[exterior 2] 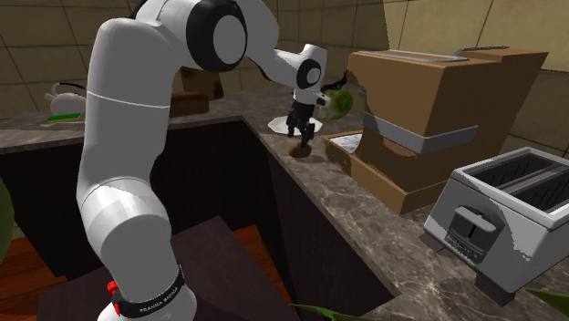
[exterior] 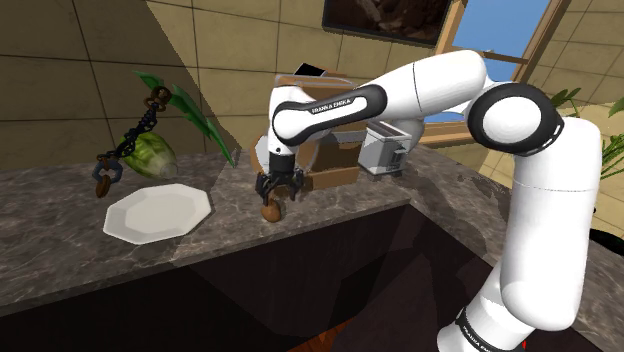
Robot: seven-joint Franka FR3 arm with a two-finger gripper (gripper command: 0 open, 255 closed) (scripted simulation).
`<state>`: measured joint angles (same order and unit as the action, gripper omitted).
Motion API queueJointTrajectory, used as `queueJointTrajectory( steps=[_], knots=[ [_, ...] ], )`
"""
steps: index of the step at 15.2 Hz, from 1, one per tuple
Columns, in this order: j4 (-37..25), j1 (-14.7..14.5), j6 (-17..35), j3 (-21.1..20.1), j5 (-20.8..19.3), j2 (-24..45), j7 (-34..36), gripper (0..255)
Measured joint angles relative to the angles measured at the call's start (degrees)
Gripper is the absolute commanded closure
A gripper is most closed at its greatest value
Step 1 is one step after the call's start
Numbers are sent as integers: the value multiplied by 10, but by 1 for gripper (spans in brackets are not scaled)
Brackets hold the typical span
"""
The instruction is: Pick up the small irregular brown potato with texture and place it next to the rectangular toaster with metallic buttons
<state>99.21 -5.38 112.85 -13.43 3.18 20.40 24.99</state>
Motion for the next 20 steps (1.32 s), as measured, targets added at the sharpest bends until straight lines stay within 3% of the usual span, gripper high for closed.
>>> queueJointTrajectory(
  steps=[3,9,15,16,20],
  knots=[
    [-27,-6,4,1,-5,35,6,0],
    [-7,-10,41,1,-7,52,8,0],
    [-7,-11,46,1,-8,56,9,0],
    [-7,-11,46,1,-8,56,9,255],
    [-7,-11,46,1,-8,56,9,255]
  ],
)
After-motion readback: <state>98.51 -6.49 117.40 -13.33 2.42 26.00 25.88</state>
